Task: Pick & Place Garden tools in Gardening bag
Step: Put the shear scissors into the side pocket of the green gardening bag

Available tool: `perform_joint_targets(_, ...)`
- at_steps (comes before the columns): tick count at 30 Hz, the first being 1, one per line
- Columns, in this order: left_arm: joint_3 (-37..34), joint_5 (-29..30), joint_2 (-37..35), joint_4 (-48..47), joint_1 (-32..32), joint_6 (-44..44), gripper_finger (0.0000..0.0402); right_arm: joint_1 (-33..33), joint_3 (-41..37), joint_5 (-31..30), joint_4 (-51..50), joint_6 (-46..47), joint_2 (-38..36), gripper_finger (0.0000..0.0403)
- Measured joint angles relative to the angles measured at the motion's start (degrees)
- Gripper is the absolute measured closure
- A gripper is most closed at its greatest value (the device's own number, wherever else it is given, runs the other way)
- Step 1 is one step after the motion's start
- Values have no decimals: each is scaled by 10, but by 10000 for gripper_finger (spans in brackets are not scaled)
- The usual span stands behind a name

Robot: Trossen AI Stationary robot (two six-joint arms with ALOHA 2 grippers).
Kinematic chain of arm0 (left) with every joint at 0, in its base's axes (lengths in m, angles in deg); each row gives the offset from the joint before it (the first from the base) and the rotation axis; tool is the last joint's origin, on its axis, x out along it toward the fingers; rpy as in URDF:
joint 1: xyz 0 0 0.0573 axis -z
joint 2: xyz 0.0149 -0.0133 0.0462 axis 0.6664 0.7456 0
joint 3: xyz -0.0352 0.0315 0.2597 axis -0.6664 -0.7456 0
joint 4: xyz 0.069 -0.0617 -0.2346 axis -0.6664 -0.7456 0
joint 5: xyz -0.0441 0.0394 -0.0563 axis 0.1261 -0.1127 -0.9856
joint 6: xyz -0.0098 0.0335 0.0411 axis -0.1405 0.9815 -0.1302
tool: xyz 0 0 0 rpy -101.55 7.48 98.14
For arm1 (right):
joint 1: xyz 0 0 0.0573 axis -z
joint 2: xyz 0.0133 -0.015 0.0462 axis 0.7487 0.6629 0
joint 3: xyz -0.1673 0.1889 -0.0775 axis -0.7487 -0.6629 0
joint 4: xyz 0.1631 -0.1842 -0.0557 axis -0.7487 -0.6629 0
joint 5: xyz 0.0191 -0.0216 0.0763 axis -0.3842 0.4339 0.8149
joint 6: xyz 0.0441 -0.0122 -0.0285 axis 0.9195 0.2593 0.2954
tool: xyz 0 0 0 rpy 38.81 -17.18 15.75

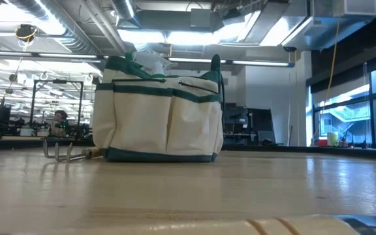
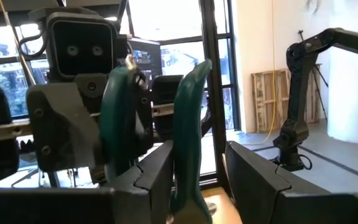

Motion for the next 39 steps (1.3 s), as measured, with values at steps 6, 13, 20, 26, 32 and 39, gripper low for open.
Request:
perform_joint_targets(6,0,2,0,1,0,0,263,4,0,-2,18,1,11,356)
perform_joint_targets(13,0,4,0,2,0,-9,278,5,0,-2,16,5,8,356)
perform_joint_targets(20,0,27,0,2,0,-41,347,6,0,1,14,12,8,356)
perform_joint_targets(26,0,29,0,2,0,-42,358,6,0,1,14,13,8,356)
perform_joint_targets(32,0,28,0,0,0,-46,358,6,0,-1,15,11,7,311)
perform_joint_targets(39,0,28,0,-2,1,-46,358,2,0,-48,16,24,6,208)
